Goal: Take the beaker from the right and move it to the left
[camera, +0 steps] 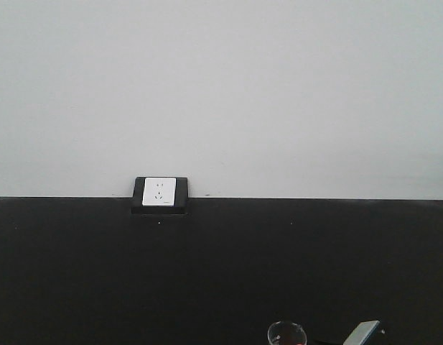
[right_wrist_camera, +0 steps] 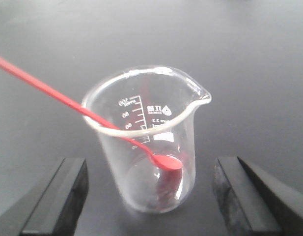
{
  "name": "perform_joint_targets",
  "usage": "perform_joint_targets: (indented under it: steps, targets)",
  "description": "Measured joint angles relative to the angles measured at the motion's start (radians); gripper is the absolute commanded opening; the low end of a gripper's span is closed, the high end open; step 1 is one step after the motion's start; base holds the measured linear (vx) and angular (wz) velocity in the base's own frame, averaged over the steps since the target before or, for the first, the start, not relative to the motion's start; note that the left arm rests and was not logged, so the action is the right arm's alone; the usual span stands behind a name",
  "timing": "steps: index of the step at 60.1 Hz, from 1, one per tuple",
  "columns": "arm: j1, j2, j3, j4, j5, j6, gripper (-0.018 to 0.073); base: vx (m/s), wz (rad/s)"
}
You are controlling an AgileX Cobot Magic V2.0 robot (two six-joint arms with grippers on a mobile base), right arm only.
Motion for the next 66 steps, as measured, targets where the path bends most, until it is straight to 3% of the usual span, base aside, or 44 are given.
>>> perform_joint_targets:
  steps: [14, 32, 39, 52, 66]
  targets:
    - [0.018, 0.034, -0.064, -0.025, 0.000, 0.011, 0.0563, 0.00, 0.00]
    - [0.131, 0.103, -0.166, 0.021, -0.001, 0.014, 0.0539, 0.00, 0.00]
    - [0.159, 0.114, -0.189, 0.076, -0.001, 0.014, 0.0424, 0.00, 0.00]
    - [0.185, 0.114, -0.195, 0.163, 0.000, 0.020, -0.0016, 0.00, 0.00]
    - [0.185, 0.057, -0.195, 0.168, 0.051, 0.151, -0.0003, 0.00, -0.01]
